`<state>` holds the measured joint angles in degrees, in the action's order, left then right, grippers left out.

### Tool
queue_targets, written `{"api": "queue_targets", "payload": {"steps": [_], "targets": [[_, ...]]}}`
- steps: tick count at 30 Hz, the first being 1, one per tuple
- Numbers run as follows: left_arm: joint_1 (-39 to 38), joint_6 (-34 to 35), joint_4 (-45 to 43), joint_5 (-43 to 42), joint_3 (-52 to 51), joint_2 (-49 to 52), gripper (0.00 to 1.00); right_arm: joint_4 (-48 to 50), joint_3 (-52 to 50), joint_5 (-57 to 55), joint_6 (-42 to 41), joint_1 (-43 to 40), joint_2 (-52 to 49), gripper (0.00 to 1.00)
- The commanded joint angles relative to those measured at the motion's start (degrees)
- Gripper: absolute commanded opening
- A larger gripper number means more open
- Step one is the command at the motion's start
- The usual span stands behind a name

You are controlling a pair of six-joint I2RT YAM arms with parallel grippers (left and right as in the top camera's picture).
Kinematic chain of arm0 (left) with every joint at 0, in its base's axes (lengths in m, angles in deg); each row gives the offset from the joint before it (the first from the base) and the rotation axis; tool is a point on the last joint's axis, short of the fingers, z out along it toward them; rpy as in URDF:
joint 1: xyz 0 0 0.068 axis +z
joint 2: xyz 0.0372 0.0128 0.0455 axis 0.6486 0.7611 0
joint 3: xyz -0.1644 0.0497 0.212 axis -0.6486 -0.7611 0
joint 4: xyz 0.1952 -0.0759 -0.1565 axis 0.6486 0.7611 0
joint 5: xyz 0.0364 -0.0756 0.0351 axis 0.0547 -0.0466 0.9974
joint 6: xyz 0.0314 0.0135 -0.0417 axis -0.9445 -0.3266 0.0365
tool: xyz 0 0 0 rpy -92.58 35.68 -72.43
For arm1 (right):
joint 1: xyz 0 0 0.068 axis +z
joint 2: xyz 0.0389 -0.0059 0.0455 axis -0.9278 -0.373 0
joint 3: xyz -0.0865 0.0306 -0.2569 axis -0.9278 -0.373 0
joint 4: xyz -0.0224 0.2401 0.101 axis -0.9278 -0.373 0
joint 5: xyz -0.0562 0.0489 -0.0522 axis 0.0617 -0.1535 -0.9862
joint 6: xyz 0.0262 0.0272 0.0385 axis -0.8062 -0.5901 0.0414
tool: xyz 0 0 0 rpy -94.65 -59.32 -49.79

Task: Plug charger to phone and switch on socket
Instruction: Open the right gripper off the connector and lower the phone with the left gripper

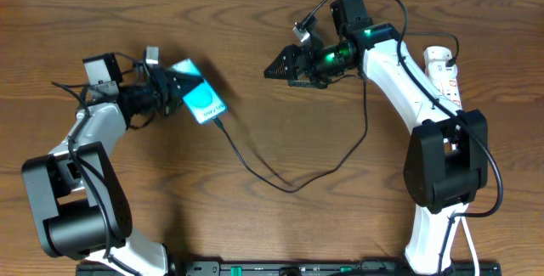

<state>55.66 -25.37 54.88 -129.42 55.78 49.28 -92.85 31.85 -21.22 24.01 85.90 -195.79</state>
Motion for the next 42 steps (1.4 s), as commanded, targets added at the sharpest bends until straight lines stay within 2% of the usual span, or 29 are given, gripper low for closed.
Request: {"api": "queue_targets", "payload": {"steps": [1, 8, 16, 23, 42], "targets": [[0.2, -12.4, 7.4, 10.0, 0.2, 0.1, 0.07, -1.2, 0.7, -1.7, 2.4, -0.1, -0.2, 0.99], [0.2, -17.3, 16.5, 21.8, 0.1, 0.1, 0.07, -2.9, 0.7, -1.9, 3.3, 0.1, -0.2, 0.99], [0.2, -18.5, 18.4, 28.9, -2.3, 0.1, 0.07, -3.1, 0.7, -3.2, 3.3, 1.1, -0.2, 0.99], [0.2, -18.5, 18.4, 31.7, -3.5, 0.1, 0.07, -3.1, 0.7, -3.4, 3.3, 2.2, -0.2, 0.99], [0.2, -18.5, 20.5, 32.2, -6.4, 0.1, 0.07, -3.1, 0.7, -4.5, 3.2, 3.4, -0.2, 0.99]]}}
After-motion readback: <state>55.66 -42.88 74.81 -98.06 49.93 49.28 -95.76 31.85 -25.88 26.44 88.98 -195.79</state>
